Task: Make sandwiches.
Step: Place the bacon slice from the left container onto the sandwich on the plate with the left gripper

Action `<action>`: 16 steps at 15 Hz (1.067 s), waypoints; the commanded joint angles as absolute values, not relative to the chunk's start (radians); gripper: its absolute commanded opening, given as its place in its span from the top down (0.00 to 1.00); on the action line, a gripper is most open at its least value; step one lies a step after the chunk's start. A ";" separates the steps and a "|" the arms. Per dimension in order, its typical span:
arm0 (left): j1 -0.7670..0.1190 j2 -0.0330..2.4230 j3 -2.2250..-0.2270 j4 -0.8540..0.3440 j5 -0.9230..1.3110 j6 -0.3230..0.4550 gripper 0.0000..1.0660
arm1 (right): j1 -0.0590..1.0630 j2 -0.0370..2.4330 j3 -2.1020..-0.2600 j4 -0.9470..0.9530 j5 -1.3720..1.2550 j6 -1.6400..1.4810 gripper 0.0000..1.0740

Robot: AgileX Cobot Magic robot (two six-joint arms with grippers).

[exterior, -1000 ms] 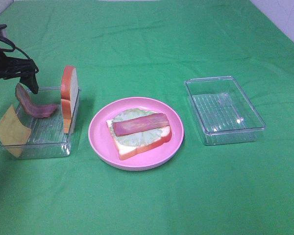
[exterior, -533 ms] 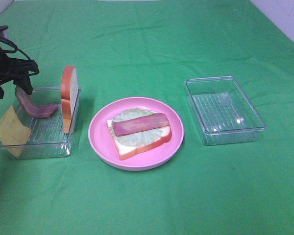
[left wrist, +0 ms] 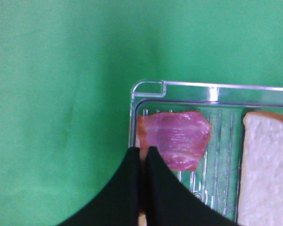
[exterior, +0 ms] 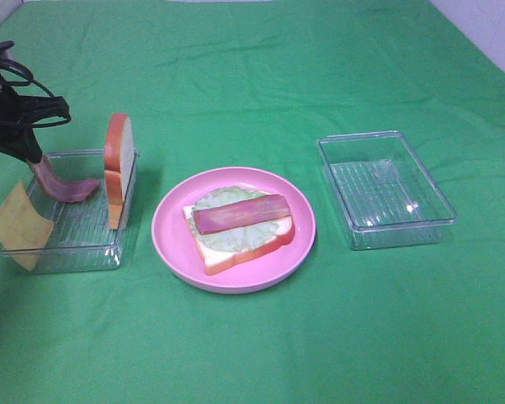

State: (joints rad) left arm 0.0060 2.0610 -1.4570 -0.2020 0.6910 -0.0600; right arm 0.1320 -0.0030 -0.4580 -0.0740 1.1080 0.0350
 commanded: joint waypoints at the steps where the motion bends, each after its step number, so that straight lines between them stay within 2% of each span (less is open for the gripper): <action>1: 0.001 2.061 -1.462 -0.219 0.687 -0.061 1.00 | 0.126 -0.038 -0.454 -0.069 1.101 0.029 0.11; 8: 0.001 2.010 -1.463 -0.256 0.724 -0.069 1.00 | 0.126 -0.038 -0.454 -0.069 1.101 0.029 0.11; 16: 0.001 1.751 -1.465 -0.313 0.731 -0.065 1.00 | 0.126 -0.038 -0.454 -0.069 1.101 0.029 0.11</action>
State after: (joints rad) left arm 0.0060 1.7700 -1.4600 -0.3000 0.7310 -0.0630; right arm 0.1320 -0.0030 -0.4580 -0.0740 1.1080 0.0350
